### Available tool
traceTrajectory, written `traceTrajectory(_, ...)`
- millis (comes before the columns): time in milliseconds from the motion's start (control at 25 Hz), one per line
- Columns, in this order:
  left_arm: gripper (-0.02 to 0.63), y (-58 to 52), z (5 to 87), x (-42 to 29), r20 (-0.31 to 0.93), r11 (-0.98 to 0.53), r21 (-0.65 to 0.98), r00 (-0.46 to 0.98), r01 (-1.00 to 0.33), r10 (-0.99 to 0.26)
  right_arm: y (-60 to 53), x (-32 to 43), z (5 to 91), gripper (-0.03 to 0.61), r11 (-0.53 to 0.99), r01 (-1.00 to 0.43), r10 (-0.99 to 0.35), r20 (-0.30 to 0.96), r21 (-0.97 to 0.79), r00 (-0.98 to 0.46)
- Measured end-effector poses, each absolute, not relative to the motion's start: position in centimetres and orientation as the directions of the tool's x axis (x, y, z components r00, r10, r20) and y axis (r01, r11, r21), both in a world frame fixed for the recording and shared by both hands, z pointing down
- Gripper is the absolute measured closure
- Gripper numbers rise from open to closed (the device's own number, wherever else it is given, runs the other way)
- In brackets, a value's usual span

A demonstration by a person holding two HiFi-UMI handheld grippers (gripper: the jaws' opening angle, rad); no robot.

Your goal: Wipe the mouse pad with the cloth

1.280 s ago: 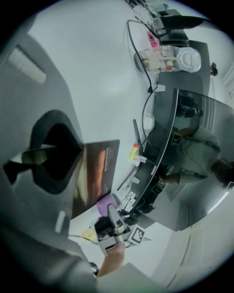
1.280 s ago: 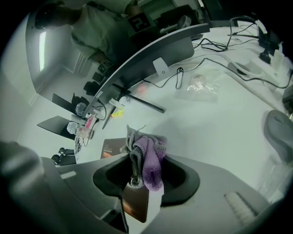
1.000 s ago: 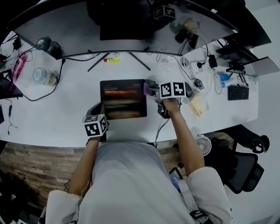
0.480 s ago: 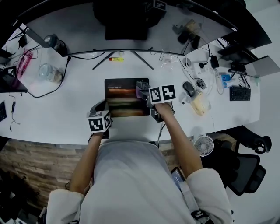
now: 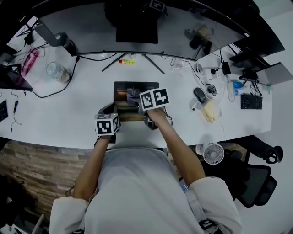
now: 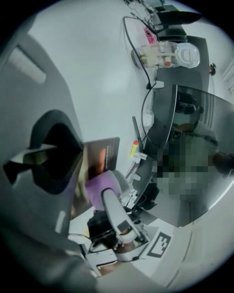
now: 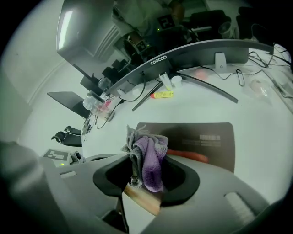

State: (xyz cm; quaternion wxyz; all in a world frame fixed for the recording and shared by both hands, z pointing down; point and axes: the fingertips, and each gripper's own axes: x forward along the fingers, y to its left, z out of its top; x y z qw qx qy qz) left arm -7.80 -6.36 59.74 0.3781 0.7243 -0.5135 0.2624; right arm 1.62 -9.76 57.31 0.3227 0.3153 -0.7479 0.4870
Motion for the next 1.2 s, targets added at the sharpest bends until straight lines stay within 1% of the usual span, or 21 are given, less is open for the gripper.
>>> traceTrajectory(280,0.614,-4.9,59.7,-8.4,0.786,-0.154,0.323,0.355,-0.934,-0.506,-9.3,-1.6,57.7,0.403,0.314,-0.754,-0.132,0.760,-0.576,-0.636)
traceTrajectory(440,0.614,-3.8,59.8,-8.6,0.781,-0.152,0.335,0.364,-0.930,-0.508,-8.9,-3.6,57.8,0.402,0.281,-0.723,-0.121,0.724,-0.631,-0.679)
traceTrajectory(640,0.614,-3.1,59.9,-9.0,0.775,-0.125,0.364,0.375,-0.923,-0.509,-8.6,-5.6,58.0,0.402,0.274,-0.713,-0.113,0.714,-0.646,-0.691)
traceTrajectory(920,0.614,-1.5,59.8,-8.6,0.780,-0.121,0.380,0.388,-0.917,-0.491,-8.0,-6.5,58.5,0.402,0.256,-0.718,-0.090,0.723,-0.648,-0.685)
traceTrajectory(1200,0.614,-1.4,59.9,-8.6,0.782,-0.125,0.367,0.378,-0.922,-0.495,-7.7,-6.2,58.7,0.402,0.250,-0.729,-0.099,0.732,-0.638,-0.674)
